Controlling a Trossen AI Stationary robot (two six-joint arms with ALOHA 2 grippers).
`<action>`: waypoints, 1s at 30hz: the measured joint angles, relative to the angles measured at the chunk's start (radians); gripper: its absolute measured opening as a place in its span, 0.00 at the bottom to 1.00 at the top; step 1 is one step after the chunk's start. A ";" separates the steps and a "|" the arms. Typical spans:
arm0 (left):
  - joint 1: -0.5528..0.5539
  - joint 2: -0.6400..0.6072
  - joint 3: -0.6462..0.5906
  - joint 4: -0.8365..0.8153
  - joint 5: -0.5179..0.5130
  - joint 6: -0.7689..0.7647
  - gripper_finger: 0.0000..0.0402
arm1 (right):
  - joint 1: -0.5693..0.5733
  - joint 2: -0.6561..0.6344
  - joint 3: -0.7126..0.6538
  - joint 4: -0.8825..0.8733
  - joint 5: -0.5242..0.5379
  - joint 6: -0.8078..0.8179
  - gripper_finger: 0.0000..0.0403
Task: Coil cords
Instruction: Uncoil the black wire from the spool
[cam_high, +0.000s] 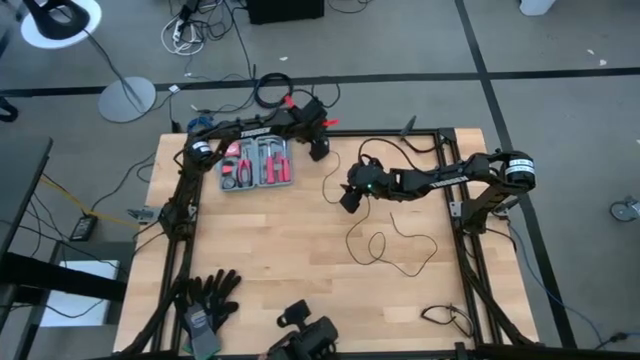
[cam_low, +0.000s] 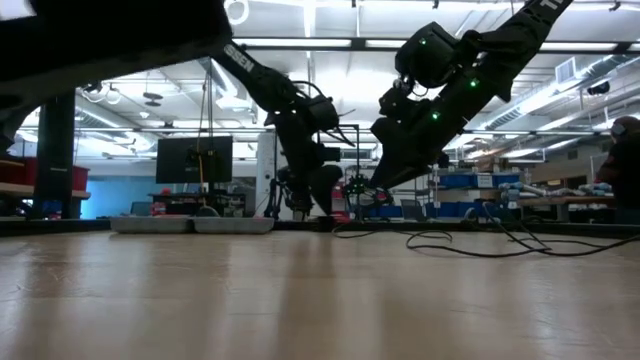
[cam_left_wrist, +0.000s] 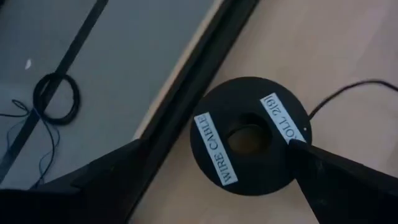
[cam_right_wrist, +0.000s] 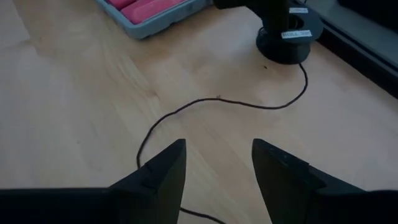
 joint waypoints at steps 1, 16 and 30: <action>-0.001 0.000 0.001 -0.013 0.000 0.002 0.99 | 0.000 0.000 0.000 -0.001 -0.006 0.000 0.45; -0.123 -0.005 0.000 -0.338 0.151 -0.062 0.99 | 0.019 -0.001 0.000 -0.135 -0.161 0.037 0.45; -0.320 -0.209 -0.001 -0.451 0.168 -0.157 0.99 | 0.062 -0.002 0.000 -0.277 -0.182 0.053 0.45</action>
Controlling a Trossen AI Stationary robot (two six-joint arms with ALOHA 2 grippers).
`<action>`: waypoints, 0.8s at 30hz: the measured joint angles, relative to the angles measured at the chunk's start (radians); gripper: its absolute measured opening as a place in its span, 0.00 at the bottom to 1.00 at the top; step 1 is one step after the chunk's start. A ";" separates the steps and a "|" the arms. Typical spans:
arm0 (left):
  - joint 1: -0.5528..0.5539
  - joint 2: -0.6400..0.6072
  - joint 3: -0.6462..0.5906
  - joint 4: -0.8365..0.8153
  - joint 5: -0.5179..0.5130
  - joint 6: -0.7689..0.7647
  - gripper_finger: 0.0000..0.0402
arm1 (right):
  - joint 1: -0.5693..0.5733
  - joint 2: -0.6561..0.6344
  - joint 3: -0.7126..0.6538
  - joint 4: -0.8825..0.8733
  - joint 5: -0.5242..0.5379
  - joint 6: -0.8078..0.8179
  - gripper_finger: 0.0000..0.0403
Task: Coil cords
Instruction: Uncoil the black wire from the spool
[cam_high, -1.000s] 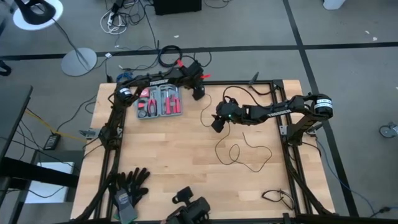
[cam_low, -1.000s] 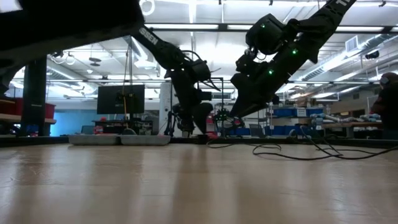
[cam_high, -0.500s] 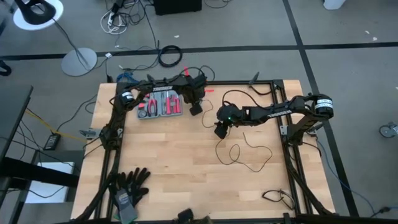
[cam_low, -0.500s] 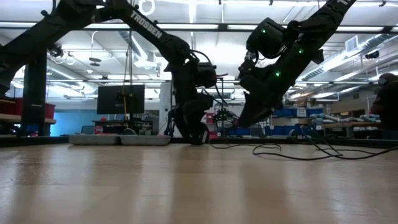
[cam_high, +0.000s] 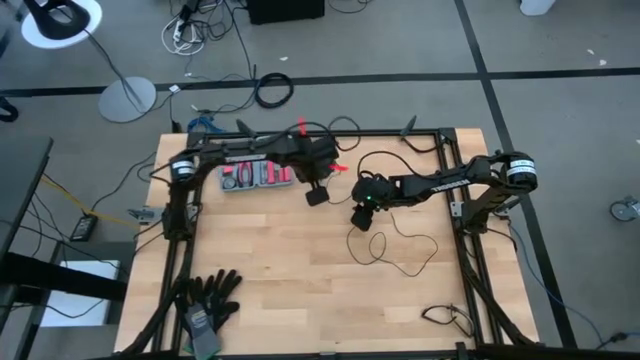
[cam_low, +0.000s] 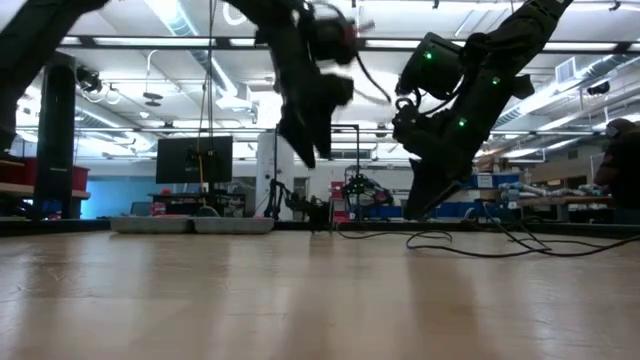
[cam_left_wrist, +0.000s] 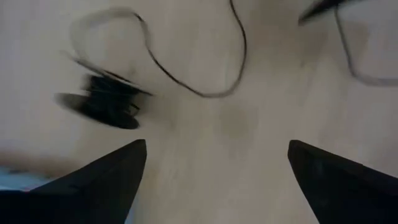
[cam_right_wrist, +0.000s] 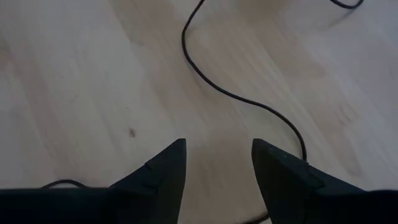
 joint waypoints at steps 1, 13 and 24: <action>-0.005 -0.025 0.000 0.004 -0.028 -0.015 0.99 | 0.001 0.000 0.000 -0.002 0.000 -0.001 0.45; 0.068 -0.148 -0.116 0.210 -0.396 -0.124 0.99 | 0.001 0.000 0.000 0.006 0.001 -0.009 0.44; 0.150 -0.148 -0.279 0.374 -0.238 -0.268 0.99 | 0.001 0.000 0.000 0.044 0.002 -0.010 0.44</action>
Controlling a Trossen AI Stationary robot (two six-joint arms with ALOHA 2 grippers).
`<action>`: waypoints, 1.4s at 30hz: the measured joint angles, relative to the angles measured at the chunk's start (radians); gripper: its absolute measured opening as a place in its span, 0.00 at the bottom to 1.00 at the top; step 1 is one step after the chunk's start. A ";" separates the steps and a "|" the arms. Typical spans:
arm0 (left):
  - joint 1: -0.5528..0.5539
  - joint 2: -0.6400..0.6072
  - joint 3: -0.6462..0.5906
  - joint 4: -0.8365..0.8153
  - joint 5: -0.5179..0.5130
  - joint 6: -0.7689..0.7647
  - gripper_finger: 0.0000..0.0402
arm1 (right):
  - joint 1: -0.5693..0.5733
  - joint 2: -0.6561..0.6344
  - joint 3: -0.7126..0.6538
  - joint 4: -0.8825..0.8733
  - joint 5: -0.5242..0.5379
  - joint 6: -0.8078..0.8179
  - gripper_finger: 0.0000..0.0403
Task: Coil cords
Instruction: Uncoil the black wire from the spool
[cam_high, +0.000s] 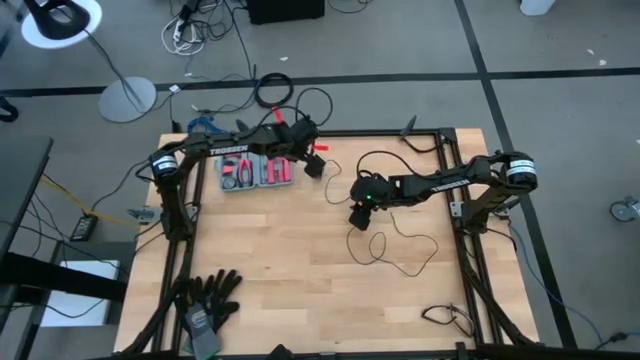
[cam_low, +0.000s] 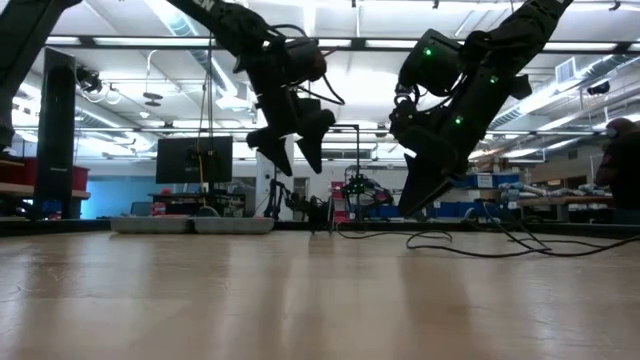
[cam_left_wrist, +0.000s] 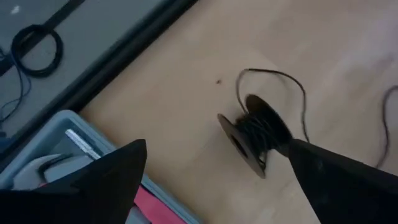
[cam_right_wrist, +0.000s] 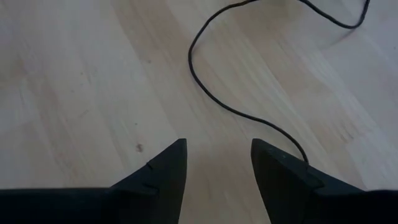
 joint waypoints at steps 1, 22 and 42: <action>0.000 0.000 0.000 0.002 -0.005 0.002 0.99 | 0.000 0.000 0.000 0.000 0.000 0.000 0.44; -0.008 0.005 -0.067 0.048 -0.005 -0.079 0.99 | 0.000 0.000 0.000 0.020 0.000 -0.001 0.44; -0.020 0.050 -0.080 0.113 0.070 -0.117 0.97 | 0.001 0.000 0.000 0.041 0.000 -0.001 0.44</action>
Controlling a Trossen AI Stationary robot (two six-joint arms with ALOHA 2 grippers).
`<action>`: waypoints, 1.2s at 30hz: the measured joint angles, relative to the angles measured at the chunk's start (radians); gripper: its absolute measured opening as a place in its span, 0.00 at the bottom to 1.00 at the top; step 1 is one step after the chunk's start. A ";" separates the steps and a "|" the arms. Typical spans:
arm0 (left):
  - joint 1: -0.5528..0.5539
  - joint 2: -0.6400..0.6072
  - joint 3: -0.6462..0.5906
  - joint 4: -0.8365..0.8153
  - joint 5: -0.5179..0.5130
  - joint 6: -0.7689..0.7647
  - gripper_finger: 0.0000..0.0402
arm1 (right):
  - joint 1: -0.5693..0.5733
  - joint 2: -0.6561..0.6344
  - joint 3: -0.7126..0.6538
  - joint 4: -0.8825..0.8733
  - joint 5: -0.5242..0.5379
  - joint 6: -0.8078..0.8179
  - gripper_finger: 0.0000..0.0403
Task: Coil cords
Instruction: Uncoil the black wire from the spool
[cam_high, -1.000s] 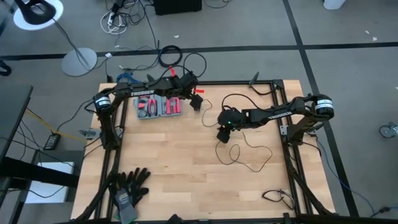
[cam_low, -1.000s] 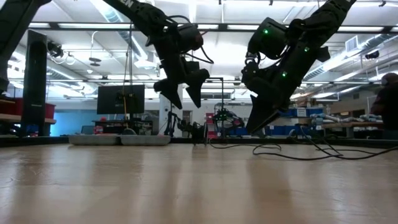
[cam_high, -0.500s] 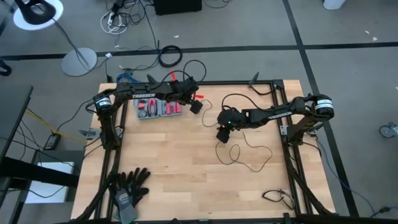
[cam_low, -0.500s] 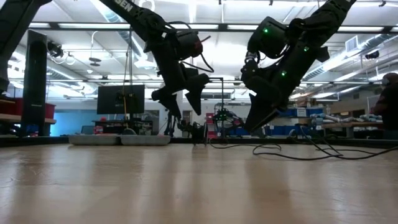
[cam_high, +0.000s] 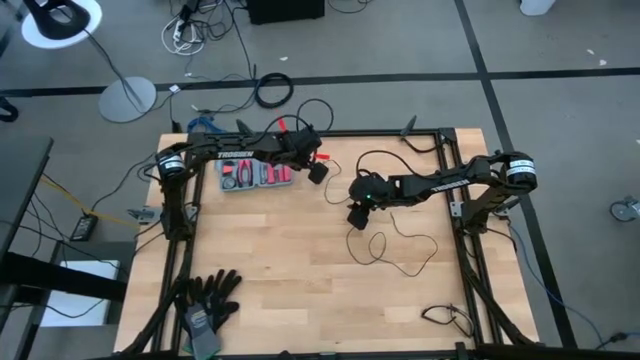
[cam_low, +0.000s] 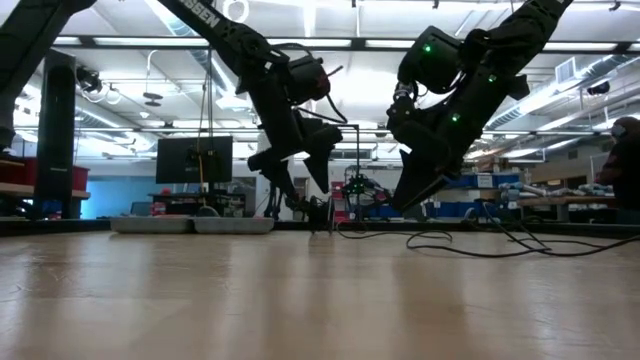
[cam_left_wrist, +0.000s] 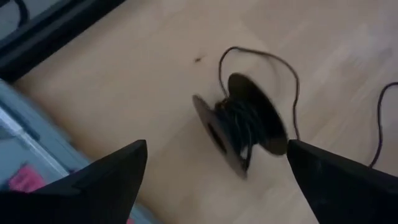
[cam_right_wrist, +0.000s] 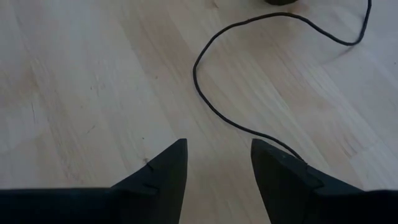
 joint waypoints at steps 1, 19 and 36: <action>0.000 0.006 0.001 0.012 0.003 -0.002 0.97 | 0.000 0.000 0.000 0.001 0.000 0.000 0.44; 0.020 0.018 0.001 0.048 0.004 -0.024 0.44 | 0.000 0.000 0.000 0.002 0.000 0.000 0.44; 0.020 0.056 0.002 0.067 0.025 -0.024 0.28 | 0.000 0.000 0.000 0.003 0.000 0.000 0.44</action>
